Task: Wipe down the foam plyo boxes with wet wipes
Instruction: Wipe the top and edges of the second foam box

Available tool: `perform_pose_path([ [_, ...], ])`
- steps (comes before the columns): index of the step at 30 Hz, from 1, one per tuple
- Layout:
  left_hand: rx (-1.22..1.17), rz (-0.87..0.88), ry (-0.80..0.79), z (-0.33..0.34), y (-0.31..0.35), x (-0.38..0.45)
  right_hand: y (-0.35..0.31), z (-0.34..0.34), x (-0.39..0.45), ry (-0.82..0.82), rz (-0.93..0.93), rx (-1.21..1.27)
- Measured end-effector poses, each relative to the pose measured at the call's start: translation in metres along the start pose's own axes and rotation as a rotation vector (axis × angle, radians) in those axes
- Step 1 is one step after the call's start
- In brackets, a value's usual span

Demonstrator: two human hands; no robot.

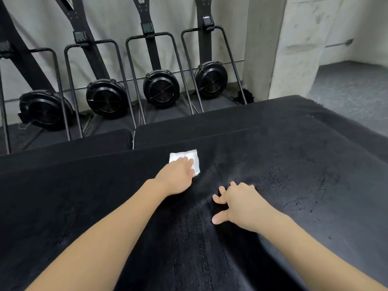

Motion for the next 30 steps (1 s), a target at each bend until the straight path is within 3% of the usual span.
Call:
perform_pose_path([
  [5, -0.017, -0.022, -0.006, -0.004, -0.002, 0.018, 0.002, 0.005, 0.004, -0.03, 0.007, -0.037],
  [9, -0.125, -0.155, 0.014, -0.016, -0.01, 0.071, 0.003, 0.009, 0.006, -0.024, -0.003, -0.022],
  [15, 0.024, -0.077, 0.01, -0.013, -0.006, 0.107, 0.006, 0.012, 0.01, -0.036, -0.01, -0.017],
  [22, -0.033, 0.027, -0.058, -0.002, 0.02, 0.01, 0.006, 0.007, 0.003, -0.037, -0.002, 0.012],
  [26, 0.023, 0.165, 0.018, 0.005, 0.036, -0.067, 0.003, 0.002, 0.0, -0.013, 0.004, 0.038],
  [30, 0.039, 0.203, -0.072, 0.009, 0.03, -0.076, 0.001, 0.001, 0.001, -0.02, 0.005, 0.025],
])
Point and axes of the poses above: each hand's wrist, its own x-axis towards the middle knuckle, its own z-axis out of the palm, y = z × x, the point moved 8 cm from there along x, towards the middle knuckle, and after that the axes turned 11 degrees about -z, right-handed, at the moved point
